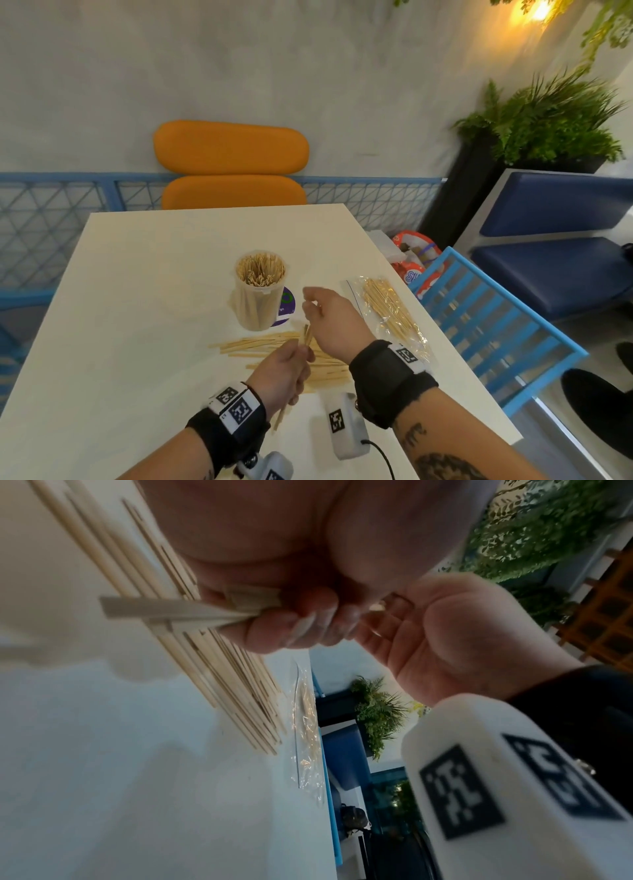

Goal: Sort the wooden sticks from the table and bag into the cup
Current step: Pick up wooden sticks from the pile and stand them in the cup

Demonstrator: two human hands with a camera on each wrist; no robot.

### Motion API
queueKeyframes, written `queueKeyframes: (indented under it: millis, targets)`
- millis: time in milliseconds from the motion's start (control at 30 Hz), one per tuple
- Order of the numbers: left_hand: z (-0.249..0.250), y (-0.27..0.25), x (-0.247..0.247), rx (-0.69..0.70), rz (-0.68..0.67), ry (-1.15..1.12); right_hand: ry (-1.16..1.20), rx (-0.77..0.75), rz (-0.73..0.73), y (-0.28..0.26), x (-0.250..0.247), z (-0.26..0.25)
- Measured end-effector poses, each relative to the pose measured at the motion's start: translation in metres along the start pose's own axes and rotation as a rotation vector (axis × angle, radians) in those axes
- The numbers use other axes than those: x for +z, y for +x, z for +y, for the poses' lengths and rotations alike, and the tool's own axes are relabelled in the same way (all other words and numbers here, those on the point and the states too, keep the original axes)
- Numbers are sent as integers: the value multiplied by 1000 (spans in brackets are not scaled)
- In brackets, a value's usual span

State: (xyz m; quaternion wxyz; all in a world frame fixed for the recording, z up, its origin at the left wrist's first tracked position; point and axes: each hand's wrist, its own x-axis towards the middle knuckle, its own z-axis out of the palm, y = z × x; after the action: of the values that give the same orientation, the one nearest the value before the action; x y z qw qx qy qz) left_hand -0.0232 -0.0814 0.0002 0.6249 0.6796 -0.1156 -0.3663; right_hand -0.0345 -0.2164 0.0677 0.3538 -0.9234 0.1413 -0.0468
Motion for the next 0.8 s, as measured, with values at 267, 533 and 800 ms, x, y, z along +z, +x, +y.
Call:
queueKeyframes:
  millis: [267, 533, 800]
  targets:
    - [12, -2, -11, 68, 31, -69, 239, -35, -81, -10, 21, 7]
    - [42, 7, -19, 144, 203, -608, 288, 127, -362, -25, 18, 9]
    - [36, 2, -12, 201, 196, -311, 498, 172, -429, -35, 27, 0]
